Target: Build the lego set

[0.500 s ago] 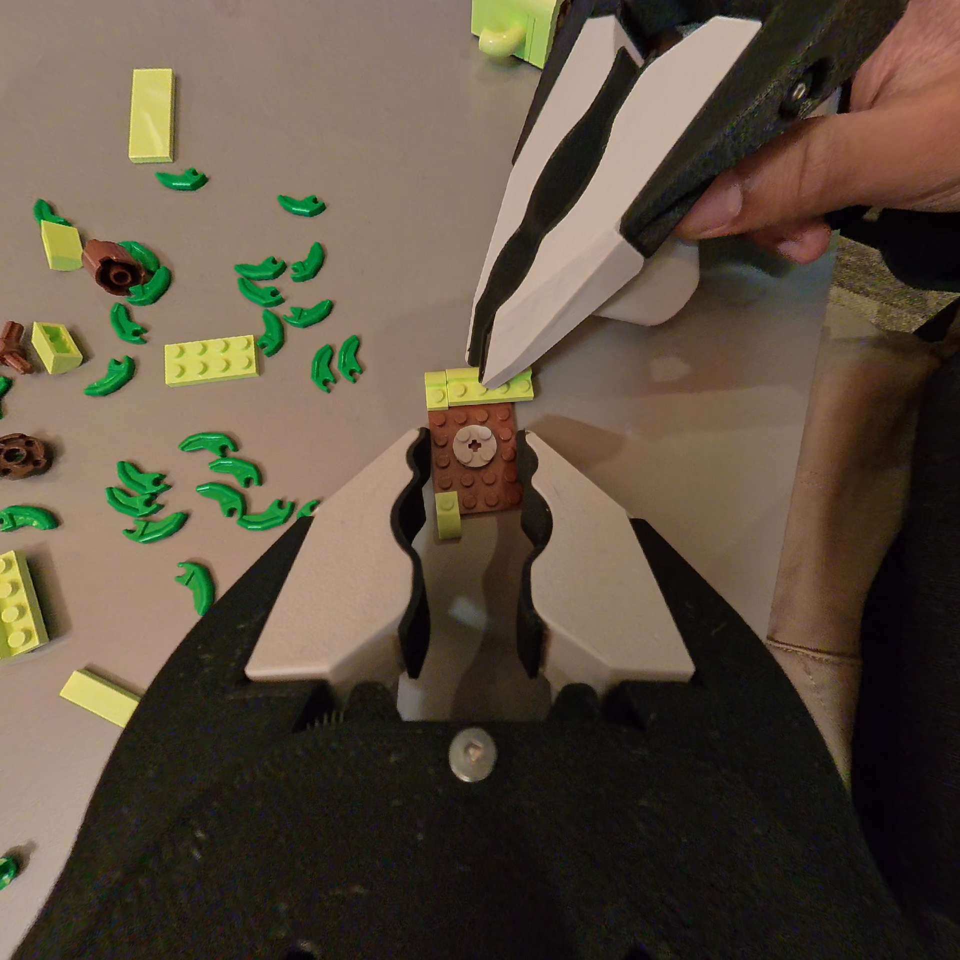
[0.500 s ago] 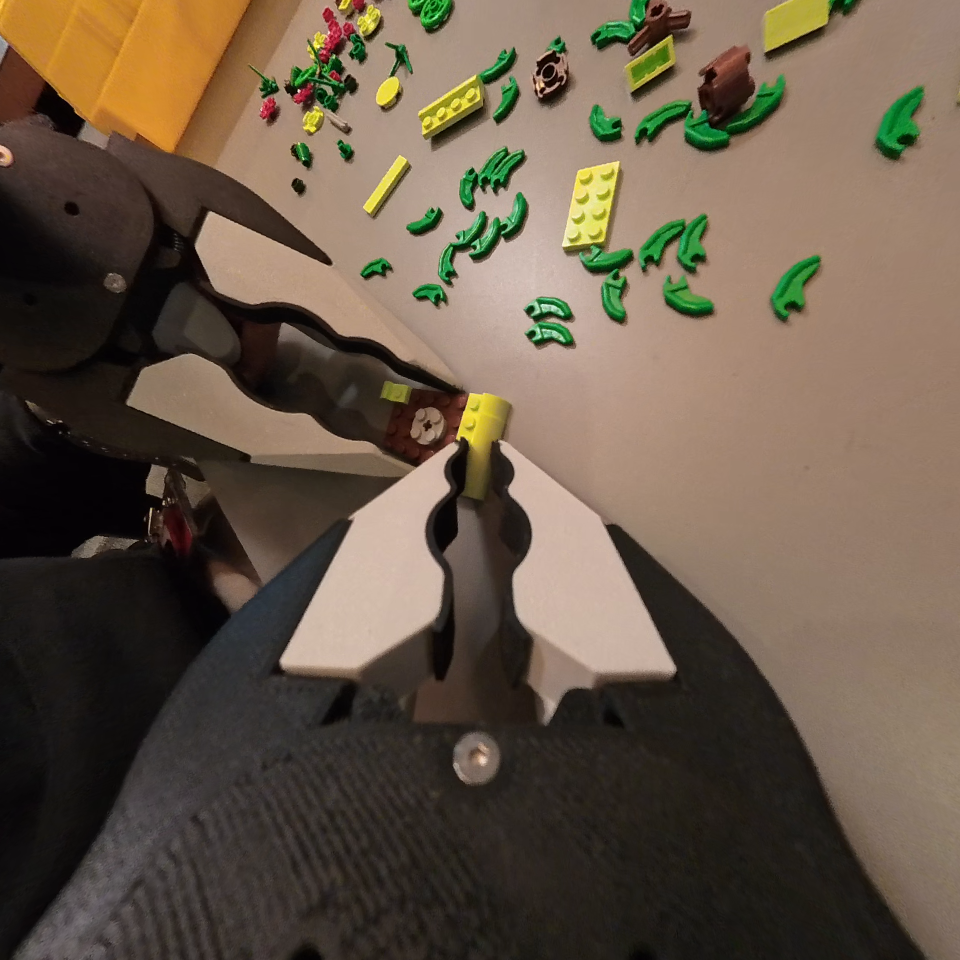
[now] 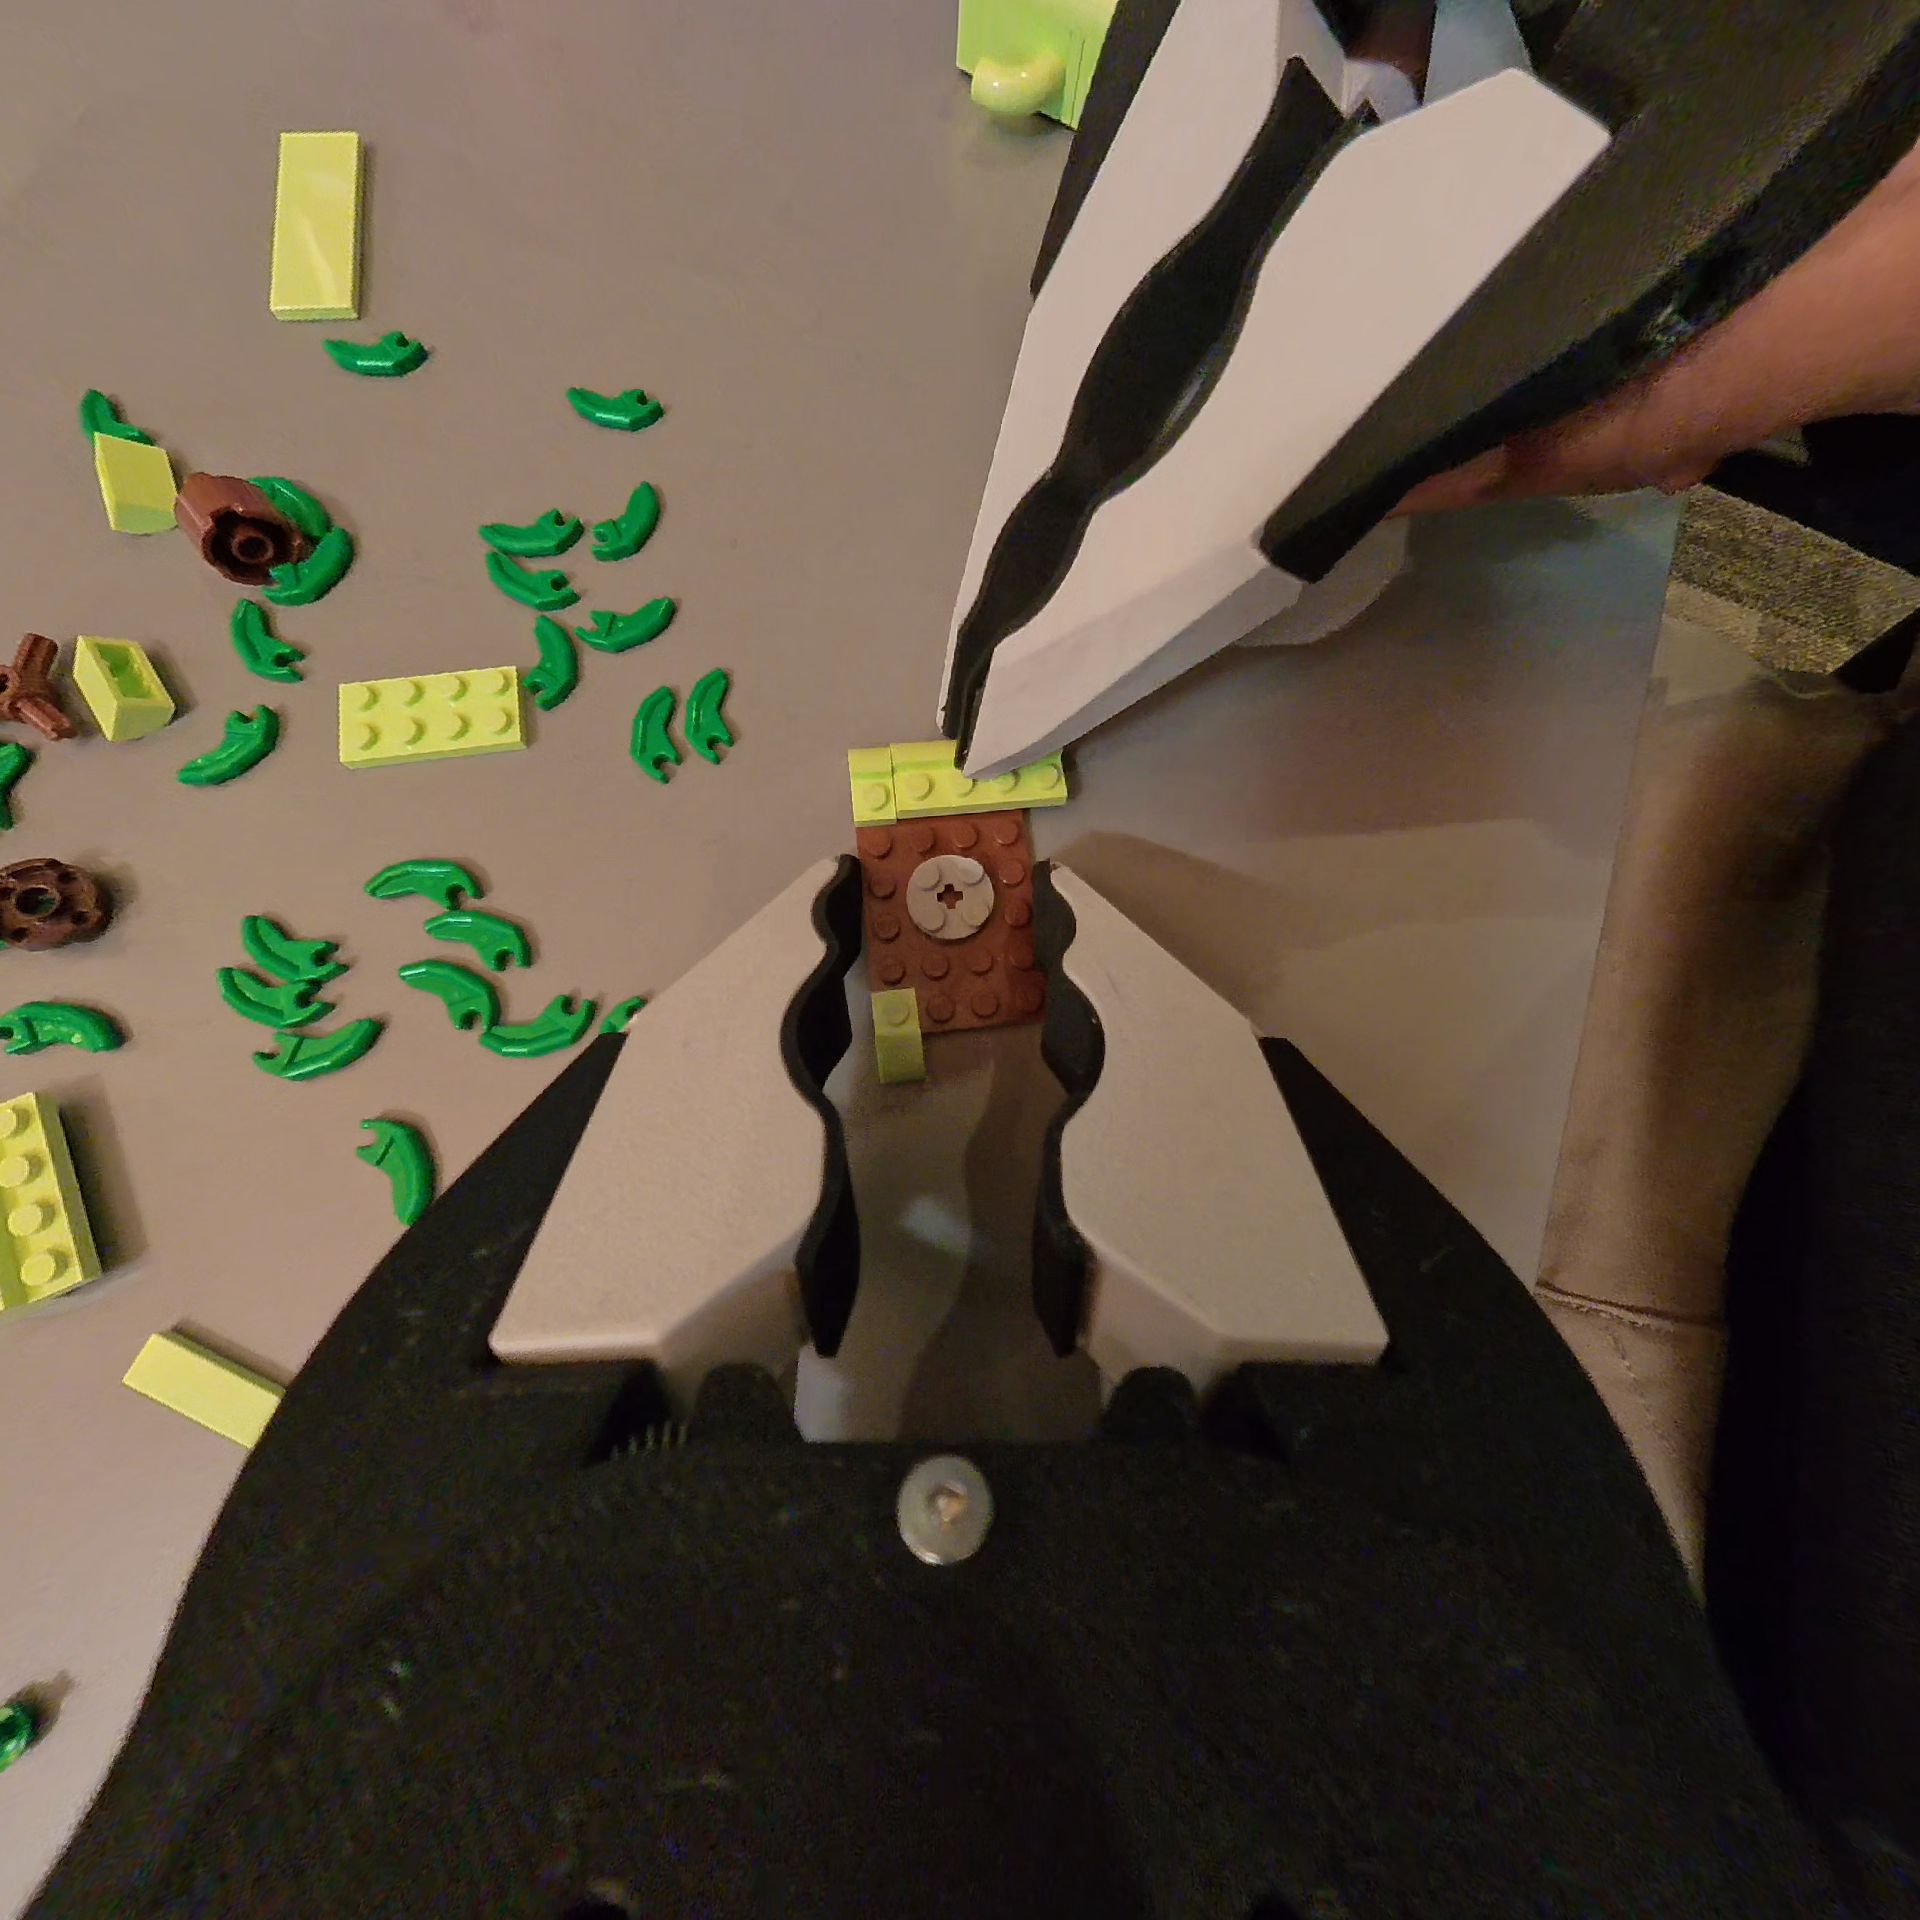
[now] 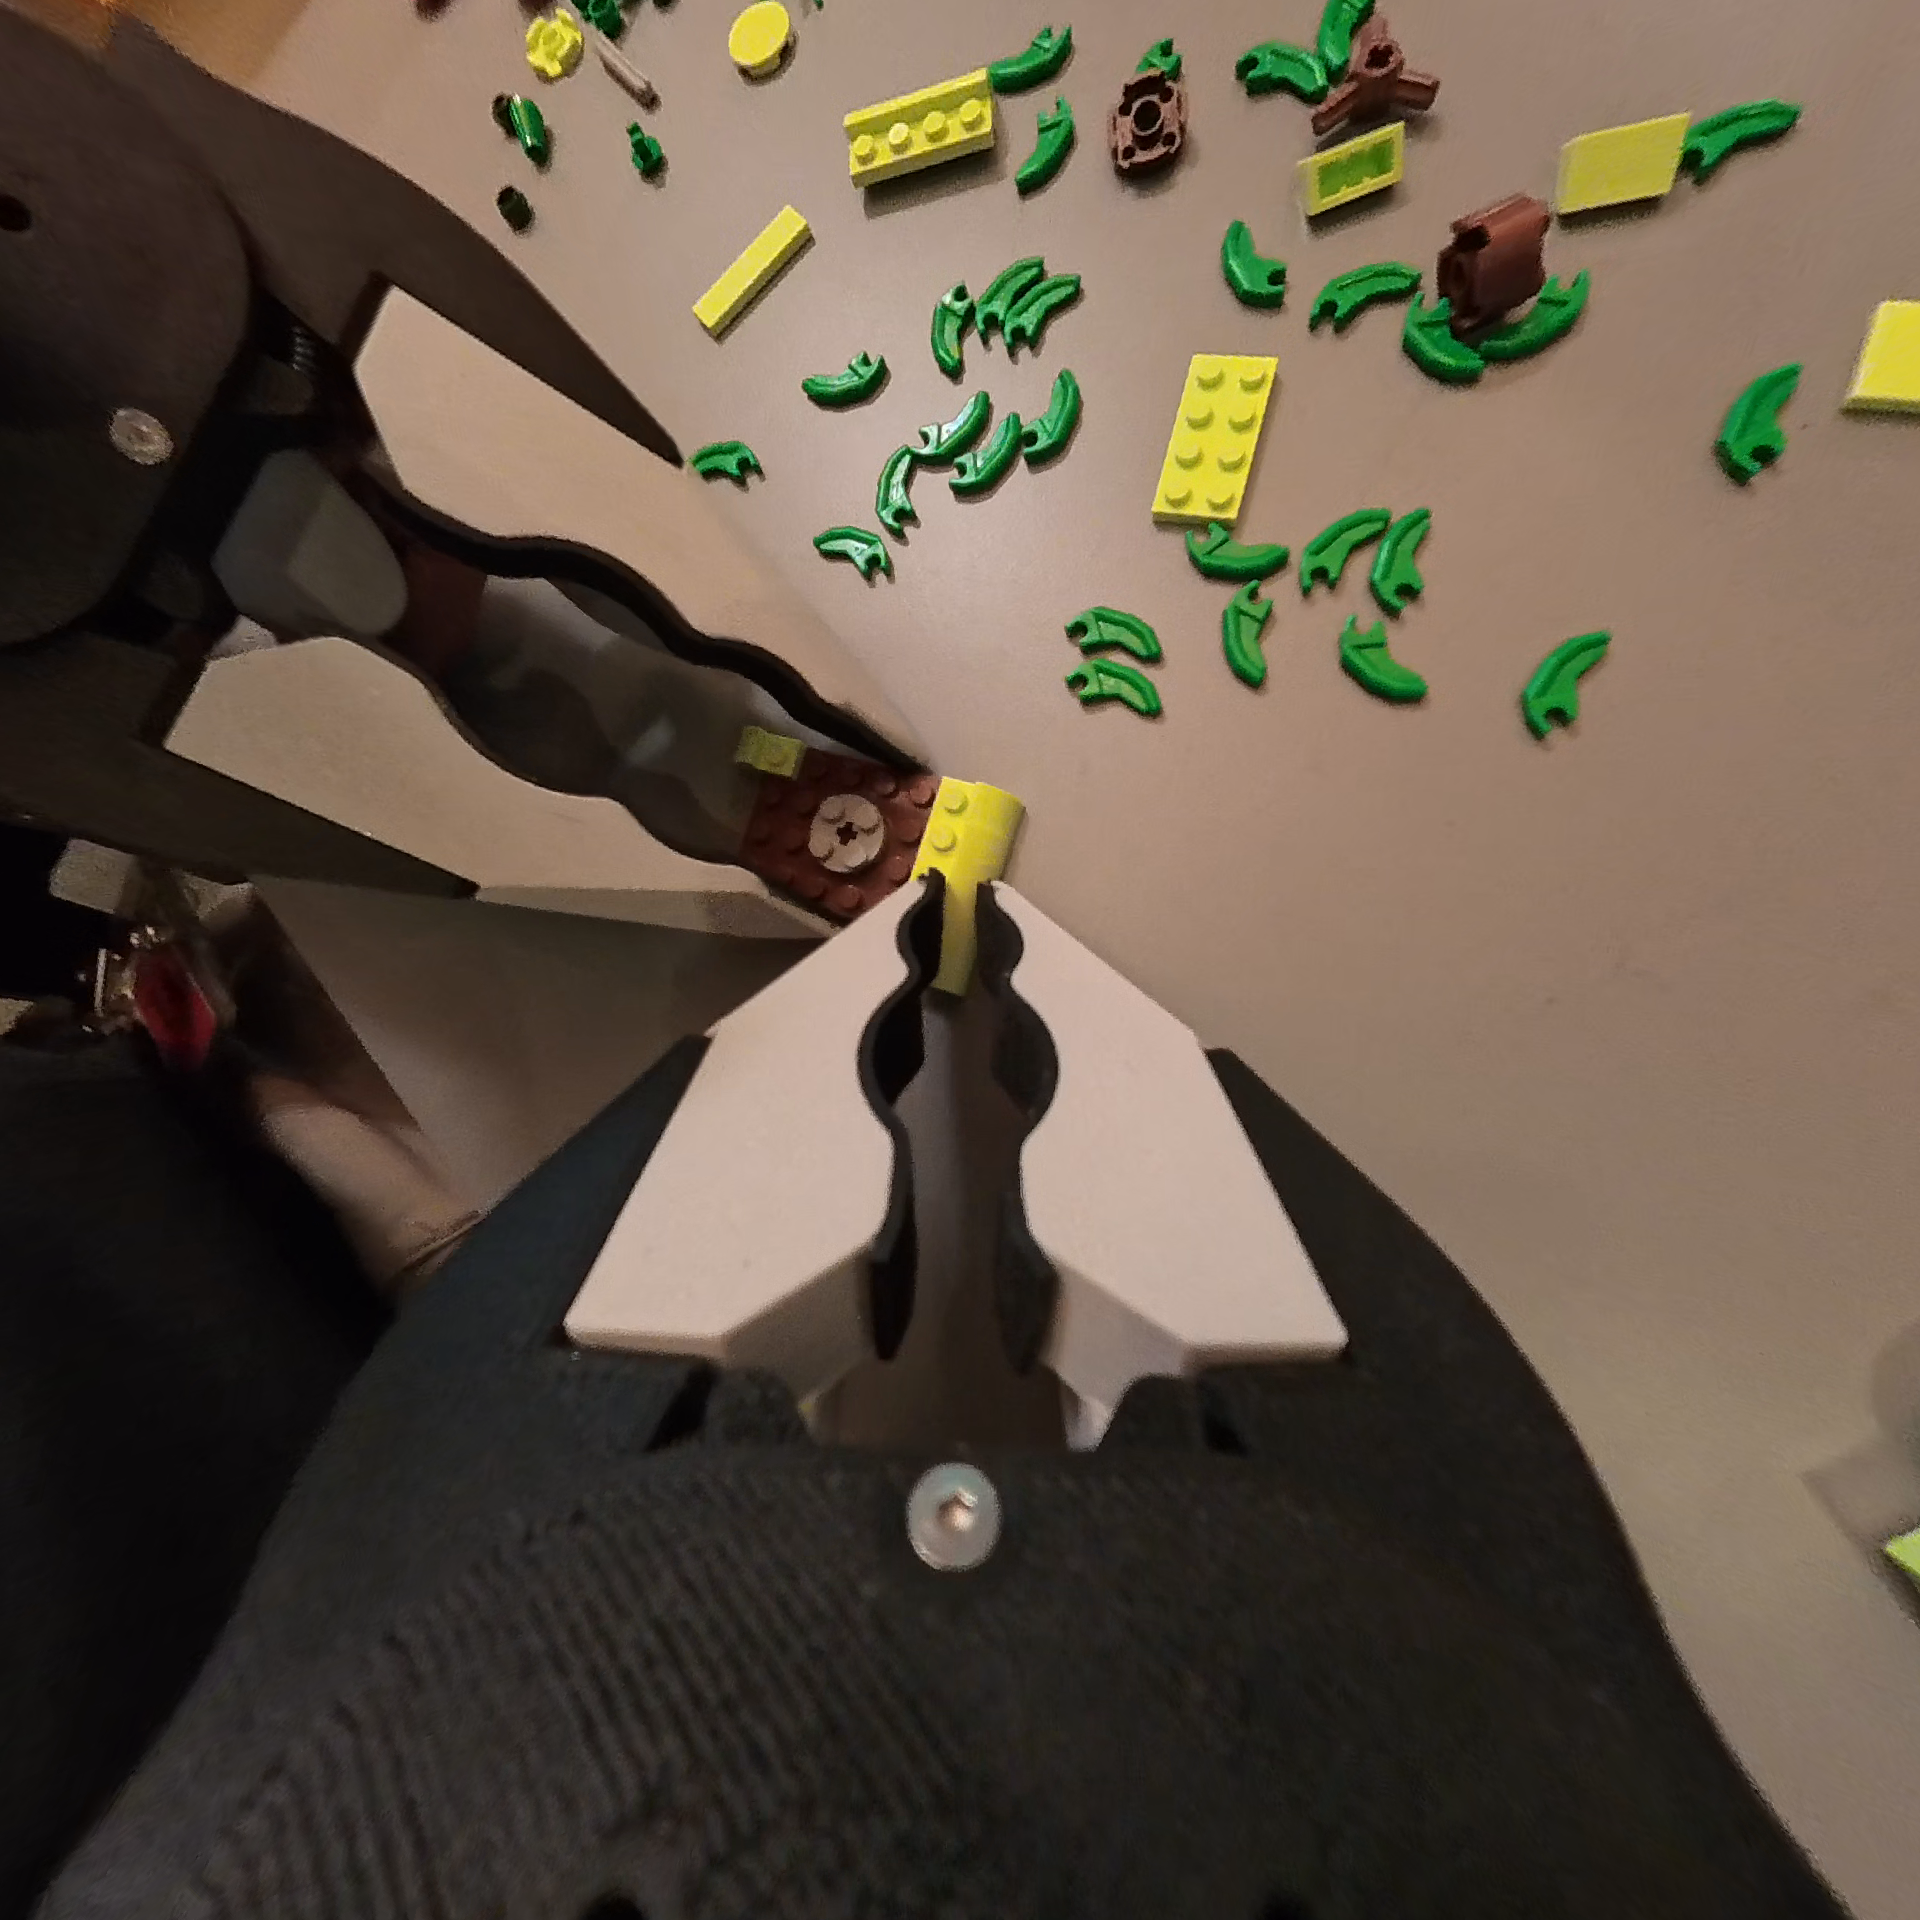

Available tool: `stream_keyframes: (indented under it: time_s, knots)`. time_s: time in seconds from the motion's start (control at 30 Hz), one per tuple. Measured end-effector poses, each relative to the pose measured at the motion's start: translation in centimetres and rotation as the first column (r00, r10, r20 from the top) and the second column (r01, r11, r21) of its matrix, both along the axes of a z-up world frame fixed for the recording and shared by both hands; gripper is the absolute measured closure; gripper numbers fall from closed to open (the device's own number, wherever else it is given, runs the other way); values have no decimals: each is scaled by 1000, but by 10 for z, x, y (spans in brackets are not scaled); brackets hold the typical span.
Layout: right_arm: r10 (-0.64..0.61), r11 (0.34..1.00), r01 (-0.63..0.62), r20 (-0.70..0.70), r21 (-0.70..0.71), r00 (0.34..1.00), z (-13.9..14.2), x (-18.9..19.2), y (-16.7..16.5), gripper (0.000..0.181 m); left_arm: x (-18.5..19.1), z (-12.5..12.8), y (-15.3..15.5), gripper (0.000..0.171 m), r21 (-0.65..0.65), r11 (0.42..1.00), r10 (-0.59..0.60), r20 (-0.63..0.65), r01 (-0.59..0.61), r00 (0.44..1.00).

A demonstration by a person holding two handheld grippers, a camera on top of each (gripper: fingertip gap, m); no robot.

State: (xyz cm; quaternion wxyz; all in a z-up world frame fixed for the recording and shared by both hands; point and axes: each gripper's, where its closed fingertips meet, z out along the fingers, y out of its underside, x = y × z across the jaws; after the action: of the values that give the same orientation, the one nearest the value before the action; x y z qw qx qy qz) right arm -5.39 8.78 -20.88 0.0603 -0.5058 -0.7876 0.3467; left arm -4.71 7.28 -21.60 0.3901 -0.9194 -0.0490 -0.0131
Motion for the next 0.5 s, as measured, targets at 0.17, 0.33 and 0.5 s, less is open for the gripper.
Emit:
stream_keyframes:
  time_s: [0.17, 0.33, 0.5]
  knots:
    - [25, 997, -25, 7, 70, 1000, 0, 0, 0, 177, 0, 0, 0, 139, 1, 1000, 1, 8, -1, 1000]
    - [38, 991, -41, 30, 126, 999, 0, 1, 0, 177, 0, 0, 0, 139, 1, 1000, 1, 9, -1, 1000]
    - [39, 986, -48, 59, 160, 997, -1, 1, 0, 177, 0, 0, 0, 138, -1, 1000, 1, 3, -1, 1000]
